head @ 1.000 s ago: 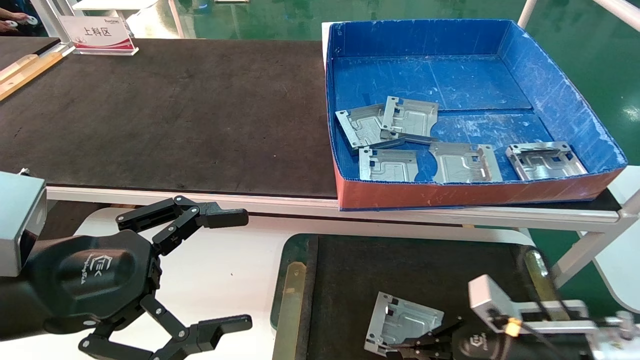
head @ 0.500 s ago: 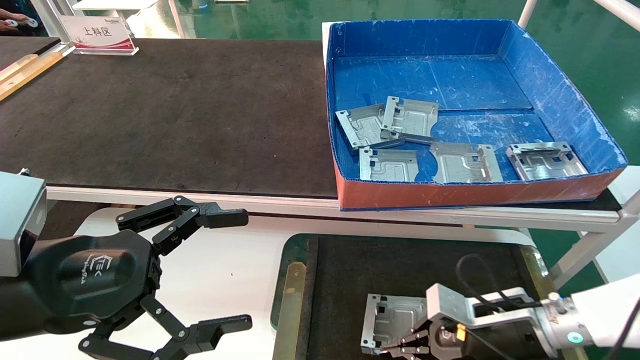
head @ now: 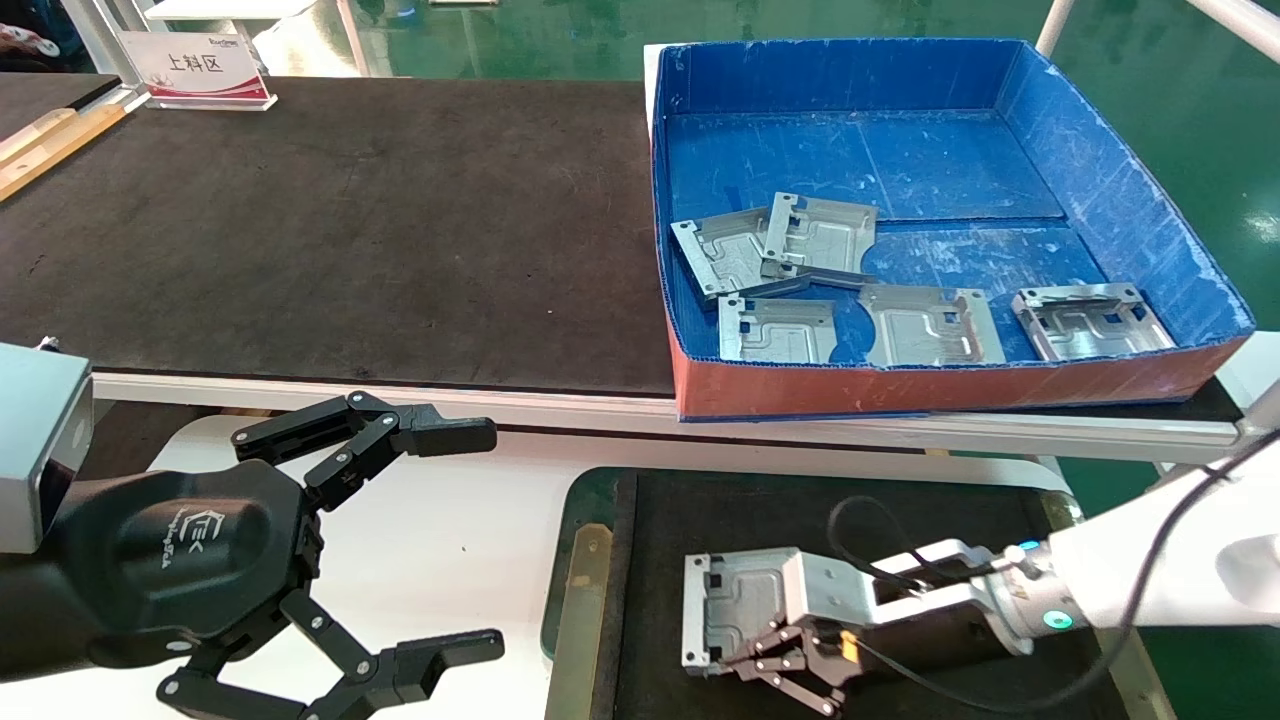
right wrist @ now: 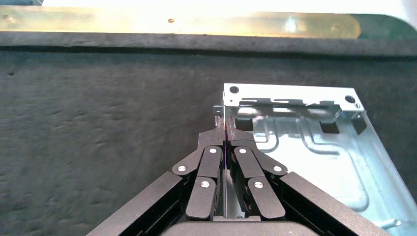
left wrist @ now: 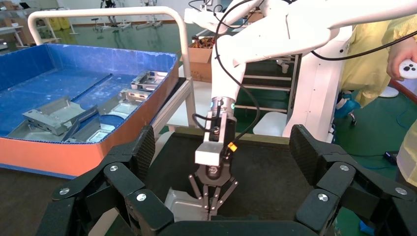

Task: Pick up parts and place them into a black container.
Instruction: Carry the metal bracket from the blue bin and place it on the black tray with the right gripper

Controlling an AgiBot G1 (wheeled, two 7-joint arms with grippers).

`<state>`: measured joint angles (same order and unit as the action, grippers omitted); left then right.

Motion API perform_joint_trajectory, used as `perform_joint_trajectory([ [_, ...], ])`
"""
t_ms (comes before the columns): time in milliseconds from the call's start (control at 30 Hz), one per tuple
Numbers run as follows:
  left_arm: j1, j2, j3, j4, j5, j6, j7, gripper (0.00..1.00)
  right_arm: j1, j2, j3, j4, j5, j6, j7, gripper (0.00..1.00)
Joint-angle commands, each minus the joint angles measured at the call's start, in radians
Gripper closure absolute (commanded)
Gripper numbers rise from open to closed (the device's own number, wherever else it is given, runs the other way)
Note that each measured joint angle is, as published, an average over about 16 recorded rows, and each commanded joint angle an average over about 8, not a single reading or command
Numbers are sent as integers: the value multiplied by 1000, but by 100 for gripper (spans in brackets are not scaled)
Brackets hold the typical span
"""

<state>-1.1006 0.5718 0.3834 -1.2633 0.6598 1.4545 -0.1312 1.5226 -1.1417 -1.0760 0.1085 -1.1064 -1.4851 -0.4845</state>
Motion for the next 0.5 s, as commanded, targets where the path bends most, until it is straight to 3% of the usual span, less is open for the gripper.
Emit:
perform_joint_trajectory([
  [33, 0, 0, 0, 0, 0, 0, 0, 0, 8, -22, -1, -19, -2, 9, -14, 100],
  [500, 0, 0, 0, 0, 0, 0, 0, 0, 26, -107, -1, -85, -6, 98, -42, 100],
])
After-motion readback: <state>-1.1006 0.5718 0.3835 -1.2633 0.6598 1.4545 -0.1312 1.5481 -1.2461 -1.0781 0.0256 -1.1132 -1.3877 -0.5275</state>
